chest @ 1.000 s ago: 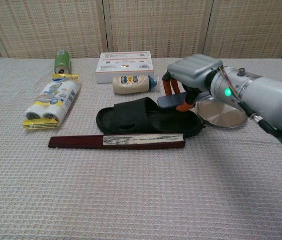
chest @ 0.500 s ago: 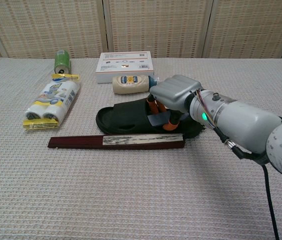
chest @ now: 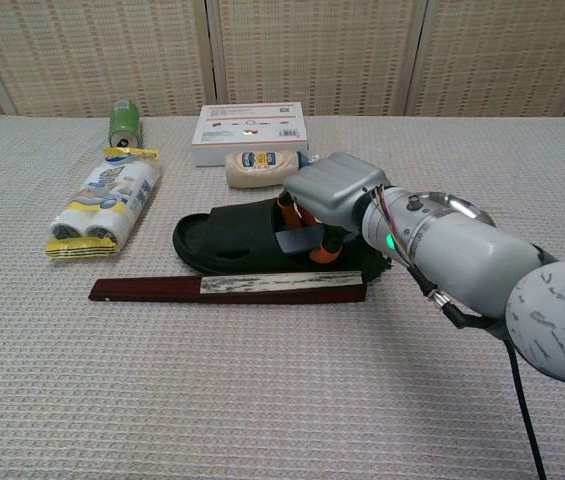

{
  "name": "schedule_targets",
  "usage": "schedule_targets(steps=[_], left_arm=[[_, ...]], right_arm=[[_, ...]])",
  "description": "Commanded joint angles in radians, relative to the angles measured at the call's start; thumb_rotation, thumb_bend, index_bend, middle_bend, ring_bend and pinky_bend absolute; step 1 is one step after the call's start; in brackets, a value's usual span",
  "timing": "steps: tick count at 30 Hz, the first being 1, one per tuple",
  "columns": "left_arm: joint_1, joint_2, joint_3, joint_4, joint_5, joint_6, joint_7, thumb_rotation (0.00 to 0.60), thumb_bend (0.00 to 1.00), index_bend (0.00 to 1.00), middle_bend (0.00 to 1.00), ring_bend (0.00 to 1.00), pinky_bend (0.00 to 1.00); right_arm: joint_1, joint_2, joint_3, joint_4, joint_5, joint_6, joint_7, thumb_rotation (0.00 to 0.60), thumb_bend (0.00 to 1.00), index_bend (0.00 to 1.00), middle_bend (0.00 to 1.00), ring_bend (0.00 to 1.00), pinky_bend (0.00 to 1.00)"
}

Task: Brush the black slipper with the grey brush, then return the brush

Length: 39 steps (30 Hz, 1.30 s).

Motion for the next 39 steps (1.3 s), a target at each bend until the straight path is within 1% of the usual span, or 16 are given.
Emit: schedule_targets(steps=[1, 5, 9, 13, 20, 23, 25, 32, 36, 39], left_arm=[[0.001, 0.000, 0.000, -0.001, -0.001, 0.001, 0.001, 0.600, 0.47, 0.00, 0.00, 0.00, 0.17], [0.000, -0.001, -0.001, -0.003, -0.003, -0.001, 0.005, 0.600, 0.47, 0.00, 0.00, 0.00, 0.17], [-0.001, -0.002, -0.001, -0.006, -0.002, -0.003, 0.008, 0.600, 0.47, 0.00, 0.00, 0.00, 0.17], [-0.002, -0.003, 0.000, -0.006, -0.001, -0.005, 0.009, 0.600, 0.47, 0.00, 0.00, 0.00, 0.17], [-0.002, 0.000, 0.001, -0.004, 0.003, -0.001, -0.001, 0.600, 0.47, 0.00, 0.00, 0.00, 0.17], [-0.004, 0.002, 0.000, -0.003, 0.005, -0.001, -0.009, 0.600, 0.47, 0.00, 0.00, 0.00, 0.17], [-0.007, 0.002, 0.000, 0.000, 0.007, -0.003, -0.010, 0.600, 0.47, 0.00, 0.00, 0.00, 0.17], [-0.007, -0.003, -0.001, -0.004, 0.006, -0.003, 0.000, 0.600, 0.47, 0.00, 0.00, 0.00, 0.17], [-0.008, -0.003, 0.000, -0.007, 0.005, -0.005, 0.003, 0.600, 0.47, 0.00, 0.00, 0.00, 0.17], [-0.008, -0.003, 0.001, -0.007, 0.007, -0.005, 0.001, 0.600, 0.47, 0.00, 0.00, 0.00, 0.17]], right_arm=[[-0.013, 0.024, -0.015, 0.000, 0.002, 0.007, -0.015, 0.600, 0.29, 0.95, 0.62, 0.53, 0.80], [-0.036, 0.070, -0.028, -0.024, 0.008, 0.023, -0.028, 0.600, 0.29, 0.95, 0.62, 0.53, 0.80], [-0.041, 0.083, -0.026, -0.039, 0.012, 0.021, -0.025, 0.600, 0.29, 0.95, 0.62, 0.53, 0.80], [-0.023, 0.063, -0.017, -0.041, 0.010, 0.007, -0.027, 0.600, 0.29, 0.95, 0.62, 0.53, 0.80], [0.018, -0.004, -0.002, -0.003, 0.011, -0.011, -0.046, 0.600, 0.29, 0.95, 0.62, 0.53, 0.80], [0.018, -0.010, -0.004, 0.006, 0.003, -0.005, -0.044, 0.600, 0.29, 0.95, 0.62, 0.53, 0.80], [0.011, -0.001, -0.012, 0.005, 0.001, 0.002, -0.047, 0.600, 0.29, 0.95, 0.62, 0.53, 0.80], [-0.035, 0.086, -0.060, -0.035, 0.023, 0.028, -0.104, 0.600, 0.29, 0.95, 0.62, 0.53, 0.80], [-0.043, 0.103, -0.058, -0.052, 0.034, 0.032, -0.106, 0.600, 0.29, 0.95, 0.62, 0.53, 0.80], [-0.033, 0.093, -0.048, -0.061, 0.028, 0.029, -0.102, 0.600, 0.29, 0.95, 0.62, 0.53, 0.80]])
